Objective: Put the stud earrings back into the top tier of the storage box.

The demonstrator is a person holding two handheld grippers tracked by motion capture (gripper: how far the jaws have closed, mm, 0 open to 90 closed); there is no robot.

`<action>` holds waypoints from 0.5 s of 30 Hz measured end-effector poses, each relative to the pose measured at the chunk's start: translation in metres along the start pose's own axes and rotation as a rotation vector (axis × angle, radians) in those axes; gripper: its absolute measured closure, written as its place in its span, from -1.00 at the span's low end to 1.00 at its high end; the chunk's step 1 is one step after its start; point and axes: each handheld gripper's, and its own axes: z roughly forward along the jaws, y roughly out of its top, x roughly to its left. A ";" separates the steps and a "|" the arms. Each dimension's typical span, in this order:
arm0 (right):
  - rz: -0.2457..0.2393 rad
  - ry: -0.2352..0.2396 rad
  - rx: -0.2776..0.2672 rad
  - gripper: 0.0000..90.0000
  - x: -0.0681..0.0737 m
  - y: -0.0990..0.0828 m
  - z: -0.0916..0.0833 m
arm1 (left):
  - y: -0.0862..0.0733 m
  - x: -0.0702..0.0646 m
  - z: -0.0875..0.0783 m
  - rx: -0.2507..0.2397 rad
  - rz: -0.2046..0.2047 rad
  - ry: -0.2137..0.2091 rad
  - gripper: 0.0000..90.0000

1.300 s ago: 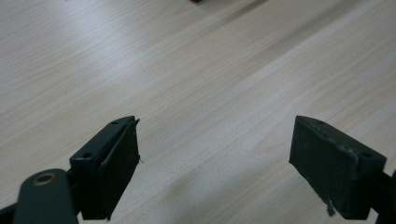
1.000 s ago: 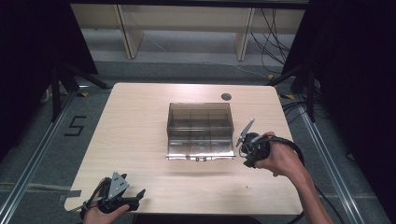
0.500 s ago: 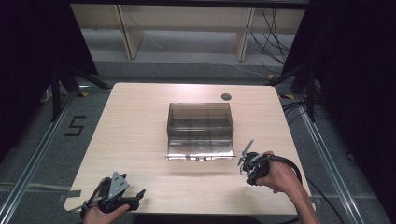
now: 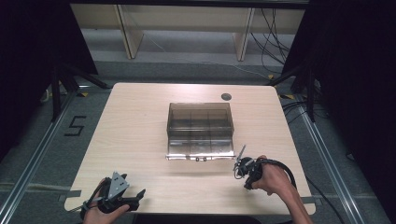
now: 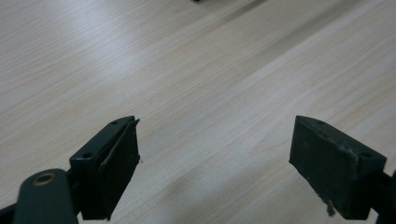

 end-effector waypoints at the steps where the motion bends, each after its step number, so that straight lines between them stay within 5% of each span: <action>1: -0.001 0.002 -0.002 0.78 -0.002 0.000 0.002 | 0.000 -0.001 0.001 -0.005 -0.004 0.008 -0.66; 3: -0.030 0.008 0.000 0.80 -0.005 0.001 0.006 | 0.000 0.000 0.000 0.004 0.004 0.012 -0.66; 14: -0.010 0.024 0.052 0.92 -0.008 0.008 0.009 | 0.001 0.001 -0.002 0.024 0.048 0.004 -0.66; 15: -0.006 0.030 0.050 0.93 -0.008 0.007 0.009 | 0.000 -0.001 -0.001 0.008 0.010 0.003 -0.66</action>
